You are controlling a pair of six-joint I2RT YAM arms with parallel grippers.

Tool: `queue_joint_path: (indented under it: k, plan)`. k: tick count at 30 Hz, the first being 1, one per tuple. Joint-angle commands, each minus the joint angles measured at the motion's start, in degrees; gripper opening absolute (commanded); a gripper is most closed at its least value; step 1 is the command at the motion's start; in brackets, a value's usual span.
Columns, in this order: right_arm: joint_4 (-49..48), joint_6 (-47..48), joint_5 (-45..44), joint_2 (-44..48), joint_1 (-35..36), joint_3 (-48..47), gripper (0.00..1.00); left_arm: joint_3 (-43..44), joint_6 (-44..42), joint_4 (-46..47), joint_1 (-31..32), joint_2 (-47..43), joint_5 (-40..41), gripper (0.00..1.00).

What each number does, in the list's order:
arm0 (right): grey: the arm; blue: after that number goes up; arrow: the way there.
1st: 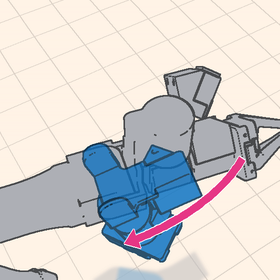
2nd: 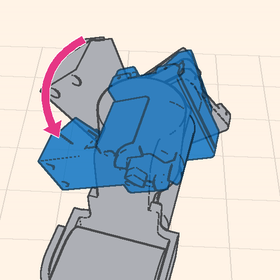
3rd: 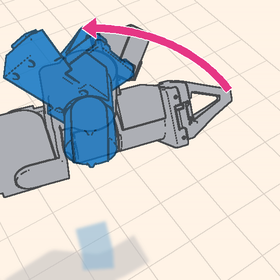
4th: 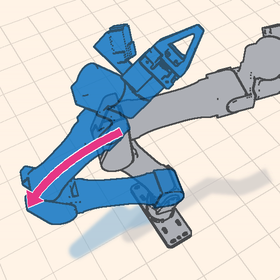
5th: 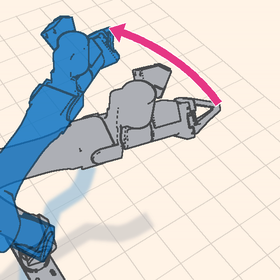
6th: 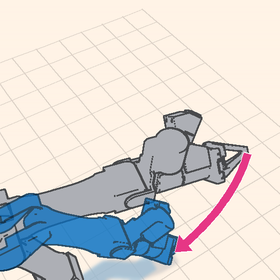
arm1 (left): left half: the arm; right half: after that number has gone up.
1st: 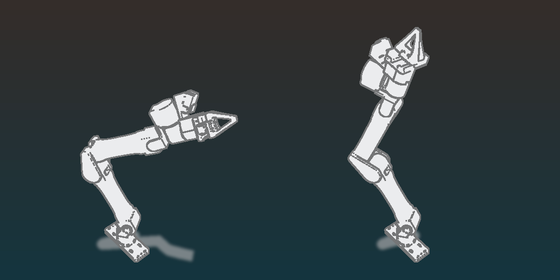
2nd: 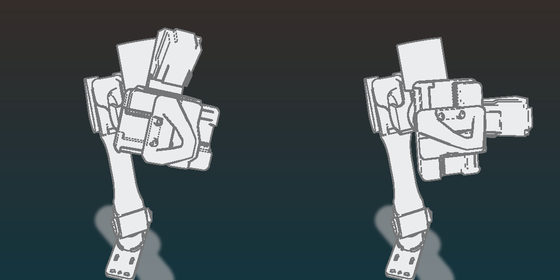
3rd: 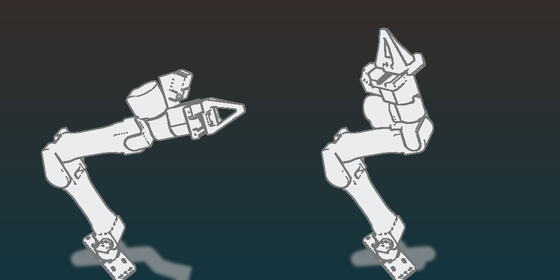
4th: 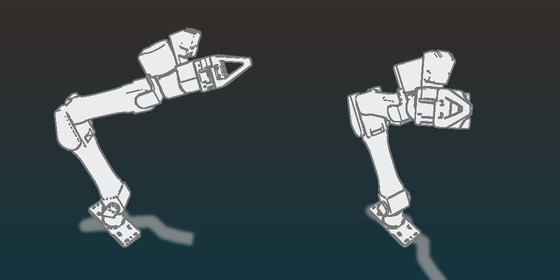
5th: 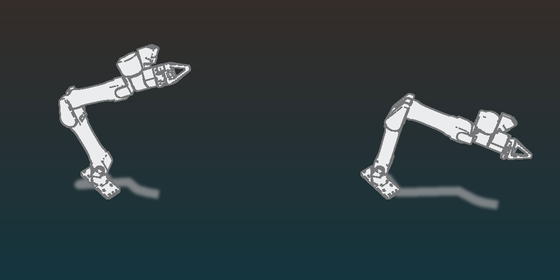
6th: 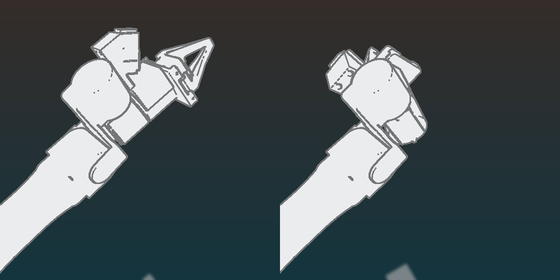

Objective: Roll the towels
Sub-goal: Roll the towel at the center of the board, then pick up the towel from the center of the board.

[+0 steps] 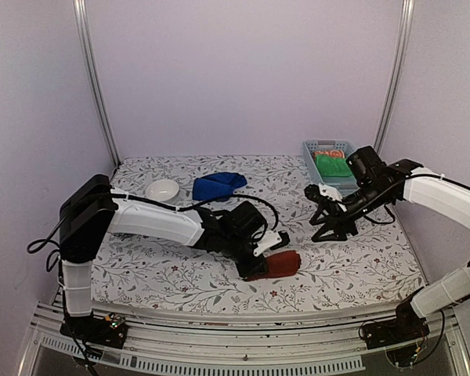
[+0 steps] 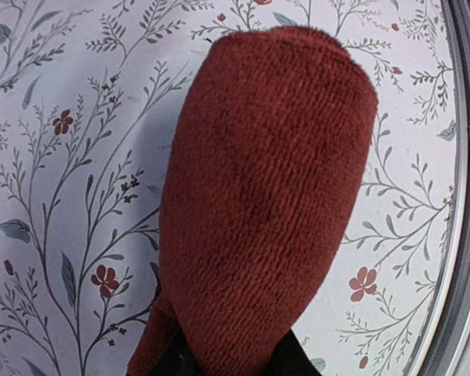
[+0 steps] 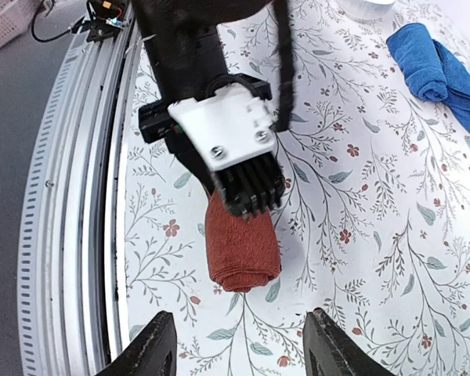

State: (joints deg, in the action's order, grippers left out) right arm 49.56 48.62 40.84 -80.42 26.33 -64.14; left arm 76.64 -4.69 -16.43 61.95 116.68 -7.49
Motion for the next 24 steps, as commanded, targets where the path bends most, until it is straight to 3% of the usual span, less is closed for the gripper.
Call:
queue_joint_path:
  k: [1, 6, 11, 18, 24]
  plan:
    - [-14.3, -0.3, -9.6, 6.1, 3.1, 9.0, 0.55, 1.6, 4.9, -9.9, -2.6, 4.6, -11.0, 0.06]
    - [-19.4, 0.6, -22.2, 6.2, 11.9, 14.6, 0.55, 3.2, 8.3, -9.9, -5.8, 5.7, -17.5, 0.02]
    - [-27.4, 0.3, -33.9, 2.9, 20.4, 16.0, 0.56, 4.2, 8.8, -10.1, -7.4, 6.2, -19.1, 0.0]
    - [-34.6, 2.0, -41.0, -2.4, 27.5, 15.3, 0.59, 5.5, 9.3, -10.8, -9.0, 7.0, -22.7, 0.0]
    - [-39.4, 4.4, -43.4, -8.7, 29.4, 14.6, 0.61, 6.8, 8.8, -11.7, -10.1, 7.8, -24.6, 0.0]
